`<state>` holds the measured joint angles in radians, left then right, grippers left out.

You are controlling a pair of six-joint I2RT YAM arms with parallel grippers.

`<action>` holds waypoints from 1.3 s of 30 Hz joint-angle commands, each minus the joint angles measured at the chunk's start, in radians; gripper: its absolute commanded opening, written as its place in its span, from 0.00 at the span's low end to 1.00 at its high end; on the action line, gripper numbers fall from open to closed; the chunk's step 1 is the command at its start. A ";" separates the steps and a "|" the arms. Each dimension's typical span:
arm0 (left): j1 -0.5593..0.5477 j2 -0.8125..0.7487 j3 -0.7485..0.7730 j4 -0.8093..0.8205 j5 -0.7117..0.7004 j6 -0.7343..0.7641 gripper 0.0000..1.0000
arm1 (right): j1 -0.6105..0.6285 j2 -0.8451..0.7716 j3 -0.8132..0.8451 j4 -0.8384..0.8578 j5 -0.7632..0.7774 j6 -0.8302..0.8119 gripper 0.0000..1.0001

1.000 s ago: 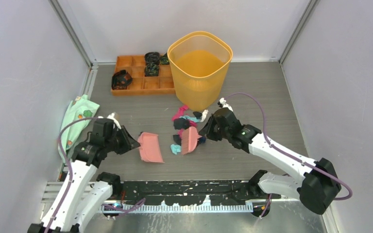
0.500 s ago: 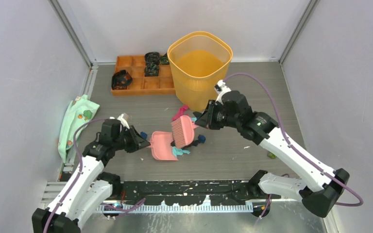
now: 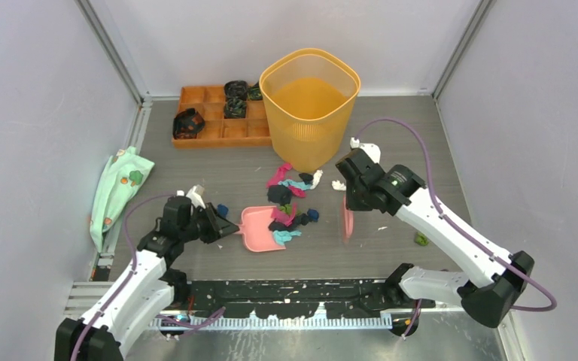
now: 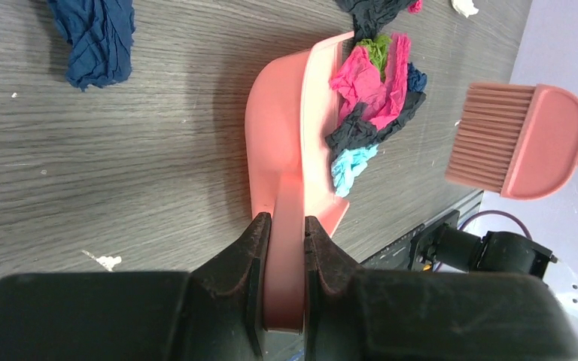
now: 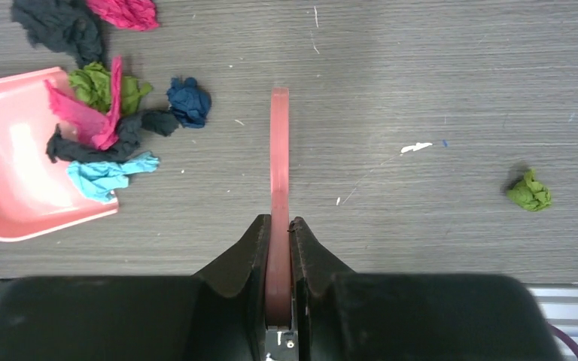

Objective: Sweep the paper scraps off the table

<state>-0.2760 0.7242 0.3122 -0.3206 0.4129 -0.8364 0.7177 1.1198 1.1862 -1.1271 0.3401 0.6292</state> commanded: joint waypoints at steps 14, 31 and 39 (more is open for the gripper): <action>-0.008 0.081 -0.118 0.172 -0.137 -0.008 0.00 | 0.164 0.365 0.115 0.260 0.019 -0.065 0.01; -0.008 0.073 -0.141 0.241 -0.067 -0.038 0.01 | 0.314 0.470 0.262 0.273 0.012 -0.001 0.01; -0.008 -0.086 -0.223 0.421 0.075 -0.194 0.00 | 0.313 0.288 0.212 -0.001 0.250 0.085 0.01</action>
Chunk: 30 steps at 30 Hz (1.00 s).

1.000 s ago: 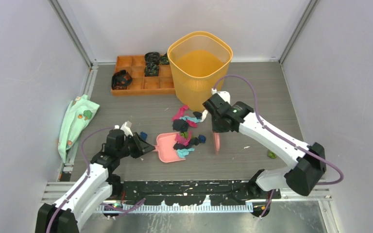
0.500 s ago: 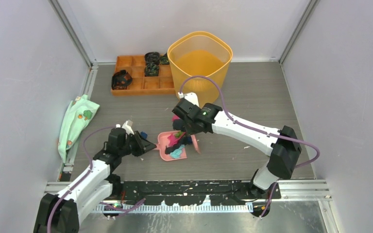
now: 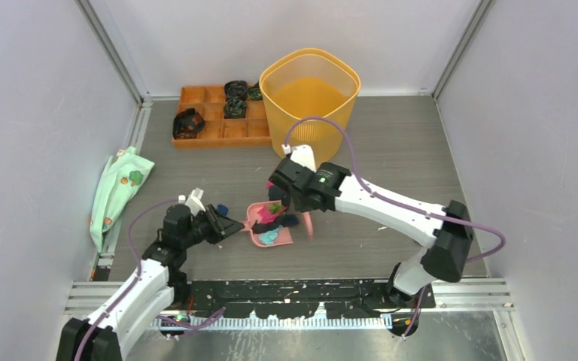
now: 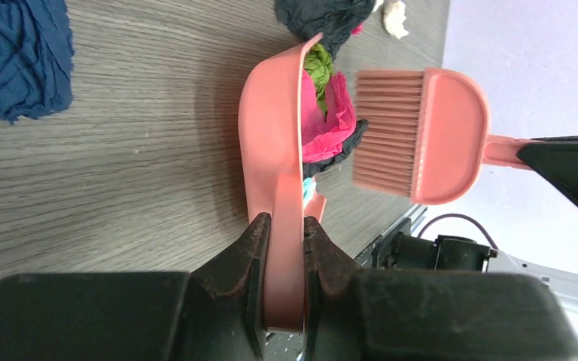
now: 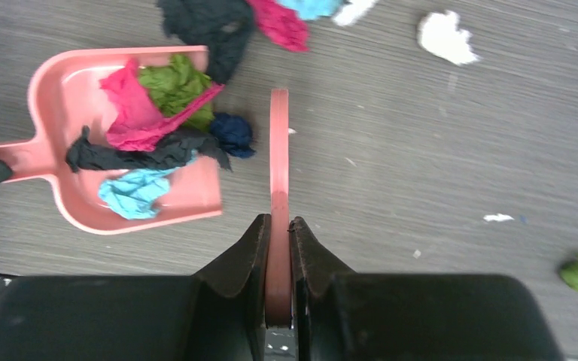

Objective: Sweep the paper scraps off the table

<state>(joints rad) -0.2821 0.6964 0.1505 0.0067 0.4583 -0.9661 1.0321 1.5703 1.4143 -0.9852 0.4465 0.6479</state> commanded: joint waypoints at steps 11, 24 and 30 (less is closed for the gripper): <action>-0.002 -0.069 -0.178 0.387 0.052 -0.230 0.00 | -0.043 -0.403 -0.107 -0.262 0.173 0.119 0.00; -0.002 0.038 -0.182 0.641 0.074 -0.334 0.00 | -0.120 -0.408 -0.212 -0.149 0.093 0.101 0.01; 0.000 -0.112 -0.116 0.550 0.074 -0.405 0.01 | -0.224 -0.459 -0.242 -0.154 0.044 0.064 0.01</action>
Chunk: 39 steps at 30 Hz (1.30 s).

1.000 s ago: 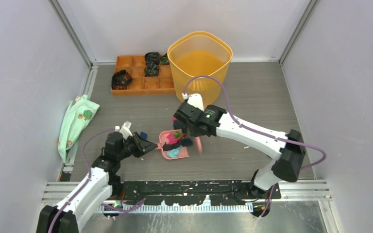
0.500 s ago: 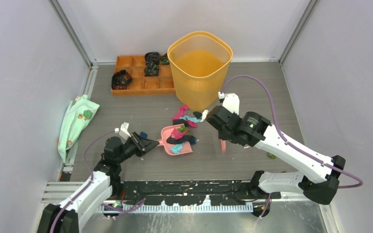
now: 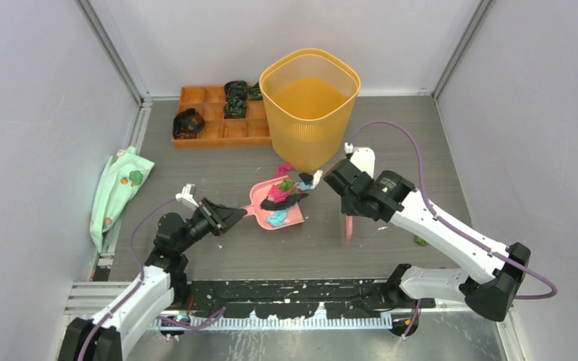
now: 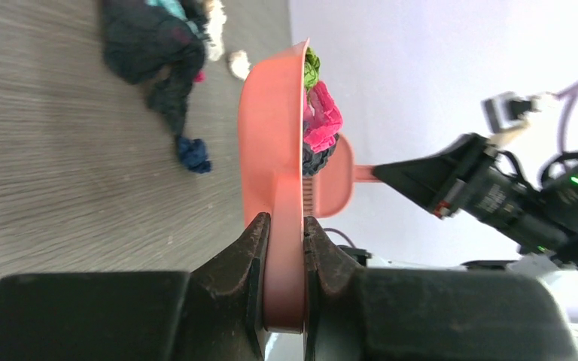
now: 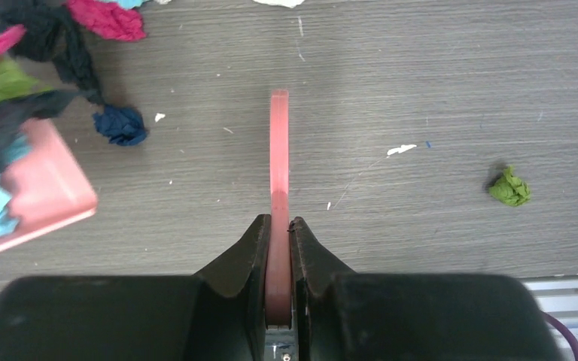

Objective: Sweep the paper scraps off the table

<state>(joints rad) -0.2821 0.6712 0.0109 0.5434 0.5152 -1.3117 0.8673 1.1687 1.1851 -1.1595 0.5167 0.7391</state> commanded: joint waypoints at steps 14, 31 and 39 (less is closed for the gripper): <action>0.001 -0.052 0.429 -0.362 0.054 -0.155 0.00 | -0.252 -0.092 -0.023 0.006 -0.112 -0.150 0.01; 0.004 0.428 1.096 -0.542 0.172 -0.153 0.01 | -0.285 -0.137 -0.080 0.047 -0.150 -0.173 0.00; 0.015 0.766 1.533 -0.613 0.214 -0.145 0.01 | -0.285 -0.183 -0.085 0.049 -0.168 -0.169 0.01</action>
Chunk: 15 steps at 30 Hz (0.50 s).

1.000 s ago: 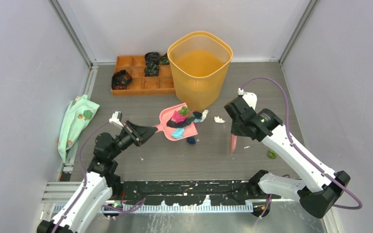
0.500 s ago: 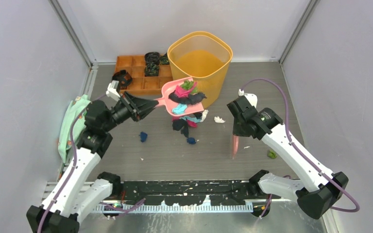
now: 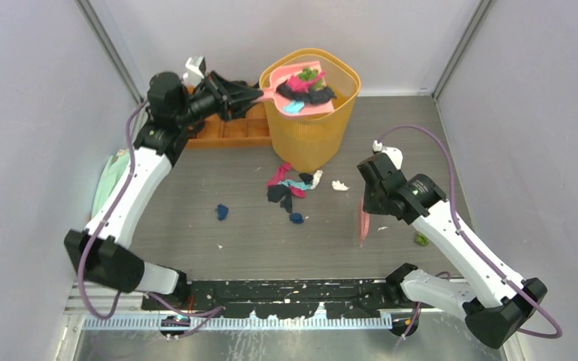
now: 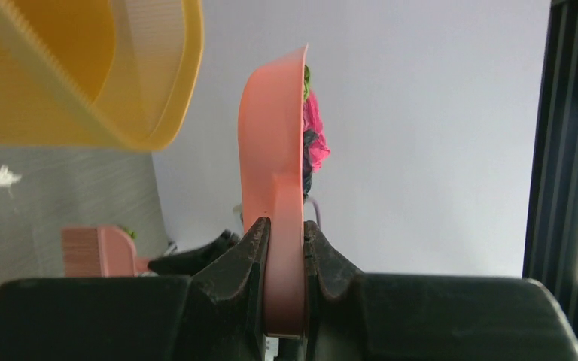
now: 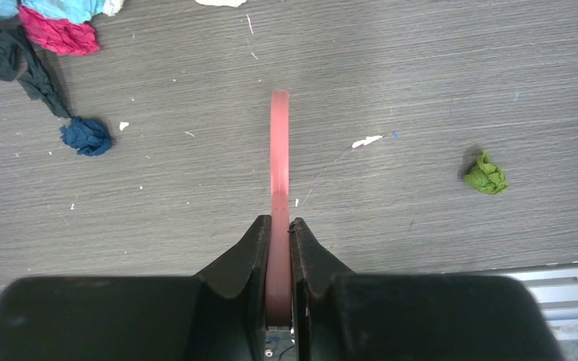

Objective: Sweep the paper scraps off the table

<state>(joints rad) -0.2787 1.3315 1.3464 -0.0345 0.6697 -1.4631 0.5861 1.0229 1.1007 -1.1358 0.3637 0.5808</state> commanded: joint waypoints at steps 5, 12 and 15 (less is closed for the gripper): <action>0.029 0.384 0.540 -0.221 0.105 0.129 0.01 | -0.004 -0.057 -0.008 0.035 -0.023 -0.010 0.00; 0.050 0.726 1.164 -0.803 -0.015 0.542 0.01 | -0.005 -0.064 -0.015 0.046 -0.041 -0.016 0.00; 0.060 0.843 1.364 -0.958 -0.088 0.651 0.00 | -0.004 -0.069 -0.015 0.045 -0.052 -0.019 0.01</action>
<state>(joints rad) -0.2356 2.0979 2.4786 -0.6533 0.6659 -1.0576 0.5850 0.9749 1.0821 -1.1229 0.3313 0.5804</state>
